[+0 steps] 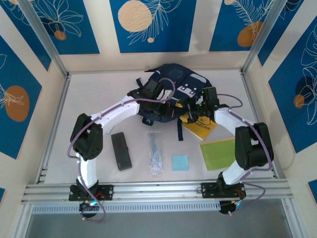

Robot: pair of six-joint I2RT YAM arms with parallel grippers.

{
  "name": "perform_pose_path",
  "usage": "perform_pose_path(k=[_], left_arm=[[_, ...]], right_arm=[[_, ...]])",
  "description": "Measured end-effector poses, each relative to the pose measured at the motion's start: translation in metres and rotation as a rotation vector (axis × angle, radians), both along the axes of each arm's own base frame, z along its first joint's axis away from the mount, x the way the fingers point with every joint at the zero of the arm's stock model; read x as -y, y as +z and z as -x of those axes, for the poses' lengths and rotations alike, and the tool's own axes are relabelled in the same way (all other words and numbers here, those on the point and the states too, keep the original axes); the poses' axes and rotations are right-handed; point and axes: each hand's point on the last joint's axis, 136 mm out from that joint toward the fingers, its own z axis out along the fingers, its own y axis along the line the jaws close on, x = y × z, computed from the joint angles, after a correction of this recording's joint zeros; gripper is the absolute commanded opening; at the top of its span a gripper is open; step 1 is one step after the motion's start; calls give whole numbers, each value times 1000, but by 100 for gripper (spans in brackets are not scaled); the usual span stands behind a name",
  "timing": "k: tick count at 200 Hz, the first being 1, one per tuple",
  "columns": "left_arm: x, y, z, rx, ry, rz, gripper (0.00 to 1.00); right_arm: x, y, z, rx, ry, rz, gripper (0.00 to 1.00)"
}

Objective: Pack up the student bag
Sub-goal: Unzip the student bag at the top-center of the table.

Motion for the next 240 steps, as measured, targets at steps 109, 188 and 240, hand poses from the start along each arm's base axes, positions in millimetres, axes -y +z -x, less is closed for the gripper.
perform_pose_path(k=[109, 188, 240], left_arm=[[-141, -34, -46, 29, 145, -343, 0], [-144, -44, -27, 68, 83, -310, 0], [-95, -19, 34, 101, -24, -190, 0]], right_arm=[[25, -5, 10, 13, 74, 117, 0], [35, 11, -7, 150, 343, 254, 0], [57, 3, -52, 94, 338, 368, 27]])
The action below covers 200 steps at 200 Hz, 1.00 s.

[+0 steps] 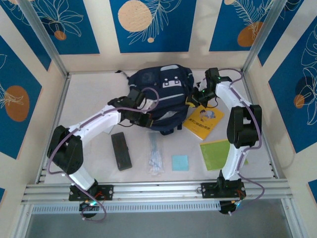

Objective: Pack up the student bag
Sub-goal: Unzip the student bag at the top-center of the table.

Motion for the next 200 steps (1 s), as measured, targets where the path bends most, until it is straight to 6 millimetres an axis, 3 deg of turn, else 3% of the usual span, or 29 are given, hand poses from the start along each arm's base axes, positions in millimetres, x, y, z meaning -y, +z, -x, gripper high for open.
perform_pose_path(k=[21, 31, 47, 58, 84, 112, 129, 145, 154, 159, 174, 182, 200], left_arm=[[24, 8, 1, -10, -25, 52, 0], [34, 10, -6, -12, -22, 64, 0], [46, 10, -19, -11, -15, 70, 0], [50, 8, -27, -10, -4, 65, 0], [57, 6, -39, -6, 19, 62, 0], [62, 14, -45, -1, 35, 86, 0], [64, 15, -46, -4, 41, 100, 0], [65, 15, -45, -11, 46, 106, 0], [65, 13, -44, -16, 48, 107, 0], [65, 11, -44, -20, 49, 106, 0], [61, -1, -38, -44, 57, 98, 0], [58, -9, -33, -62, 63, 88, 0], [50, -18, -27, -75, 77, 72, 0]], right_arm=[[13, 8, -32, 33, -80, 10, 58], [19, 15, -41, 53, -122, 15, 68], [27, 26, -43, 77, -165, 26, 83], [29, 32, -35, 79, -200, 20, 100], [30, 31, 13, 39, -251, -8, 99], [17, 8, 68, -60, -300, -92, 99], [0, -10, 87, -121, -309, -149, 99], [-22, -22, 92, -154, -312, -207, 100], [-33, -26, 90, -154, -312, -236, 97], [-40, -27, 87, -148, -311, -252, 90], [-60, -30, 74, -117, -306, -280, 42], [-66, -35, 71, -113, -313, -273, 0], [-75, -51, 67, -137, -338, -259, 0]])
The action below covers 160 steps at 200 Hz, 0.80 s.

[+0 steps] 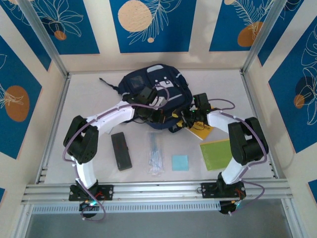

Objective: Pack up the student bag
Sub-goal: Unzip the student bag at the top-center of the table.

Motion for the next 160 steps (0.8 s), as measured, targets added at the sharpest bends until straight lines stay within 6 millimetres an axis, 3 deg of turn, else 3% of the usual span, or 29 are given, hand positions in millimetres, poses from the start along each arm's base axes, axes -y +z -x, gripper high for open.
perform_pose_path(k=[43, 70, 92, 107, 126, 160], left_arm=[[-30, -1, -7, 47, 36, -54, 0], [-81, -7, -22, 74, 86, -177, 0], [-145, -19, -47, 78, 208, -291, 0], [-176, -24, -66, 98, 275, -341, 0], [-197, -32, -87, 124, 331, -400, 0], [-217, -39, -137, 190, 441, -462, 0]], right_arm=[[-10, 6, -6, 32, -11, -22, 0], [-6, 13, -6, 57, -27, -10, 0], [-4, 16, -3, 71, -19, -1, 0], [-8, 20, 0, 84, 8, -6, 0], [-12, 22, 6, 98, 46, -1, 0], [-15, 25, 12, 114, 113, 43, 0]])
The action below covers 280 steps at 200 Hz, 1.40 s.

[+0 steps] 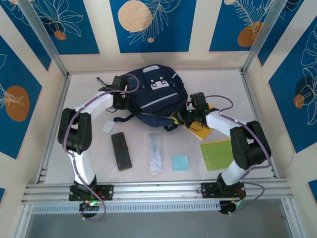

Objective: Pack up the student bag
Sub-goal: Unzip the student bag at the top-center of the table, then place the student bag at the top-center of the table, then pick up the book from the middle-right of the table.

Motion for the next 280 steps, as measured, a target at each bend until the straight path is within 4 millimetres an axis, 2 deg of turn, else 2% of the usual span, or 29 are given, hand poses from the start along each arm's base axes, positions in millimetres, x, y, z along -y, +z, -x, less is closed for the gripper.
perform_pose_path(k=[17, 40, 49, 62, 69, 78, 86, 97, 117, 139, 158, 169, 195, 210, 223, 251, 280], left_arm=[[-3, 4, -15, 27, 34, -4, 0], [-5, 14, -24, 66, 70, 8, 1], [-7, 15, -25, 72, 83, 12, 10], [-12, 16, -19, 73, 105, 19, 39], [-15, 18, -12, 69, 113, 21, 51], [-19, 21, 0, 65, 122, 24, 59], [-23, 26, 14, 63, 123, 26, 63], [-27, 37, 30, 65, 131, 37, 66], [-29, 64, 49, 97, 126, 67, 67], [-19, 89, 58, 139, 113, 155, 67], [0, 100, 63, 157, 102, 254, 71], [13, 102, 66, 160, 97, 302, 72], [64, 106, 75, 162, 49, 412, 72], [99, 111, 82, 170, 3, 472, 72], [128, 110, 86, 168, -36, 513, 72], [194, 91, 92, 113, -119, 563, 71], [254, 64, 98, 45, -200, 584, 69]], right_arm=[[-9, 10, -3, 33, 32, 6, 0], [-28, 21, -9, 59, 69, 6, 0], [-38, 22, -12, 61, 87, 4, 0], [-54, 20, -16, 48, 115, 4, 0], [-64, 18, -18, 42, 133, 4, 7], [-75, 16, -20, 34, 153, 7, 24], [-82, 14, -20, 22, 171, 13, 37], [-86, 16, -17, 24, 203, 26, 48], [-82, 22, -9, 36, 248, 77, 58], [-52, 31, -4, 49, 247, 163, 65], [-9, 41, -5, 68, 200, 266, 70], [24, 45, -7, 73, 150, 329, 72], [97, 45, -2, 45, 32, 446, 75], [137, 35, 4, 6, -35, 508, 75], [165, 22, 10, -39, -76, 548, 75], [200, -8, 27, -125, -128, 579, 75], [211, -31, 34, -155, -157, 542, 73]])
